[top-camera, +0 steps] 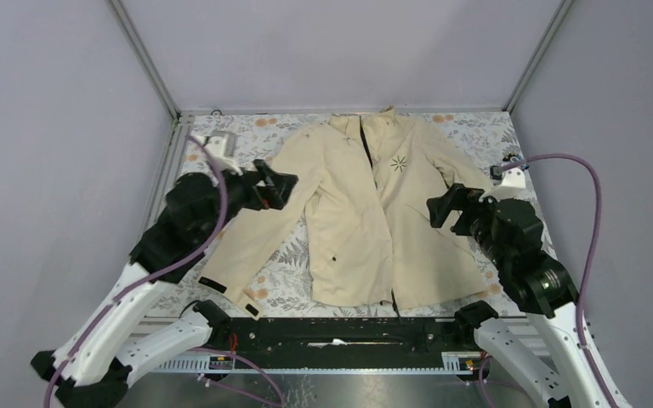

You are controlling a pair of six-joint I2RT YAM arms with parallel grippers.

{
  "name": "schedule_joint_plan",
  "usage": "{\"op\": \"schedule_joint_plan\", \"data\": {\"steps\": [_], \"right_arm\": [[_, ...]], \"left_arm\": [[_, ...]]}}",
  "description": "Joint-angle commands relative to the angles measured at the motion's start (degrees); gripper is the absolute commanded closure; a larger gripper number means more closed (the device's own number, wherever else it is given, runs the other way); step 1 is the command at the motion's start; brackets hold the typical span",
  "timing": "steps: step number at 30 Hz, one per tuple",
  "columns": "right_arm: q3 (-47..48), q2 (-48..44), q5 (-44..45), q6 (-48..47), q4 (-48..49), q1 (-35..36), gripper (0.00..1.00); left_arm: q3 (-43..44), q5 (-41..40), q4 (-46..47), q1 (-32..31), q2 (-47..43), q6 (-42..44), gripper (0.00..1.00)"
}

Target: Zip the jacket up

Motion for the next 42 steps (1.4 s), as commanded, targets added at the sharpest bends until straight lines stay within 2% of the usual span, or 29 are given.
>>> {"op": "schedule_joint_plan", "data": {"steps": [1, 6, 11, 13, 15, 18, 21, 23, 24, 25, 28, 30, 33, 34, 35, 36, 37, 38, 42], "right_arm": [[-3.7, 2.7, -4.7, 1.7, 2.5, -0.1, 0.01], [-8.2, 11.4, -14.1, 4.0, 2.5, -0.1, 0.01], [-15.2, 16.3, -21.1, 9.6, 5.7, -0.2, 0.01], [-17.3, 16.8, -23.4, 11.6, 6.7, -0.1, 0.01], [-19.9, 16.9, -24.4, 13.9, 8.5, -0.1, 0.01], [-23.9, 17.4, -24.8, 16.3, 11.4, -0.1, 0.01], [-27.1, 19.1, -26.7, 16.4, 15.5, -0.1, 0.01], [-29.3, 20.6, -29.8, 16.7, 20.2, -0.1, 0.01], [-30.3, 21.6, -31.5, 17.0, 23.7, -0.1, 0.05], [-31.1, 22.8, -32.9, 17.0, 25.5, -0.1, 0.14], [-30.6, 27.5, -35.3, 15.9, 26.7, -0.1, 0.33], [-30.3, 30.0, -36.3, 14.9, 27.2, 0.3, 0.41], [-29.1, 32.3, -35.2, 13.9, 27.9, 3.4, 0.53], [-27.9, 33.3, -34.3, 13.3, 27.3, 5.3, 0.56], [-26.5, 34.6, -33.5, 13.1, 26.9, 7.1, 0.57], [-25.2, 35.8, -32.7, 13.2, 26.9, 9.0, 0.60], [-24.0, 37.3, -32.2, 13.6, 27.4, 10.7, 0.65], [-22.5, 38.8, -31.5, 13.9, 27.5, 12.4, 0.69], [-13.9, 45.8, -24.3, 14.8, 25.3, 21.7, 0.68]], "left_arm": [[-1.1, 7.6, -0.8, -0.2, 7.9, -3.2, 0.01], [-7.2, 21.5, 6.9, -0.2, 16.1, -10.1, 0.01], [-17.5, 37.2, 25.5, -1.8, 27.7, -22.1, 0.01], [-17.4, 34.0, 26.1, -5.0, 32.5, -21.9, 0.01], [-15.0, 28.7, 23.3, -9.1, 37.1, -19.8, 0.01], [-10.4, 25.1, 21.3, -13.3, 44.0, -18.7, 0.01], [-7.6, 23.0, 22.3, -14.1, 48.7, -20.0, 0.09], [-6.8, 20.9, 22.9, -14.2, 50.4, -20.7, 0.18], [-6.4, 19.5, 22.4, -14.1, 51.1, -20.8, 0.23], [-6.0, 17.8, 21.4, -14.1, 51.6, -20.8, 0.27], [-6.9, 14.7, 19.3, -13.2, 52.2, -20.7, 0.38], [-10.0, 16.3, 20.6, -11.4, 51.0, -20.8, 0.47], [-18.0, 19.9, 23.2, -6.8, 46.7, -21.7, 0.51], [-19.5, 20.5, 23.8, -6.0, 44.4, -21.7, 0.50], [-21.8, 20.6, 23.6, -5.5, 41.8, -21.4, 0.44], [-22.8, 20.5, 23.0, -5.2, 39.2, -20.8, 0.33], [-23.6, 20.7, 22.0, -5.0, 36.3, -20.1, 0.16], [-24.1, 21.8, 21.1, -4.7, 33.7, -19.2, 0.04], [-23.9, 25.9, 14.3, -1.0, 22.2, -17.0, 0.01]]}}
